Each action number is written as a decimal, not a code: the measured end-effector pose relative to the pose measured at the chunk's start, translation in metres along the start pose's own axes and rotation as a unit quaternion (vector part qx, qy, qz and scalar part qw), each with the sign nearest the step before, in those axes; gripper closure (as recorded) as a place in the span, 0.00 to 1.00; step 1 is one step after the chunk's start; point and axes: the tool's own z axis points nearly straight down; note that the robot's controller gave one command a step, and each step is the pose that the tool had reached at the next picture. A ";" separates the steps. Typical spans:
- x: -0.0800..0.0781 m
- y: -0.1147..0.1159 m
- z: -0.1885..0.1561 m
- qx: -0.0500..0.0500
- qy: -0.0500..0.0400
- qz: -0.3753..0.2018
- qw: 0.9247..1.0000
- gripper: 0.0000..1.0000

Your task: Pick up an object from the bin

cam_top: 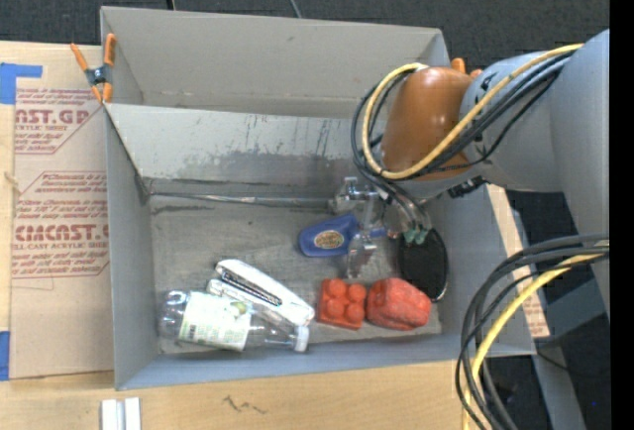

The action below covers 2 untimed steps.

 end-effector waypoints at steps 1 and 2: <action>0.012 -0.006 0.000 -0.001 -0.001 0.074 0.997 0.00; -0.001 0.000 -0.001 0.000 0.000 0.000 1.000 1.00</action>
Offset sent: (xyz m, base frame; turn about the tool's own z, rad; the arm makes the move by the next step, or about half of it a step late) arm 0.0000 0.0000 0.0000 0.0000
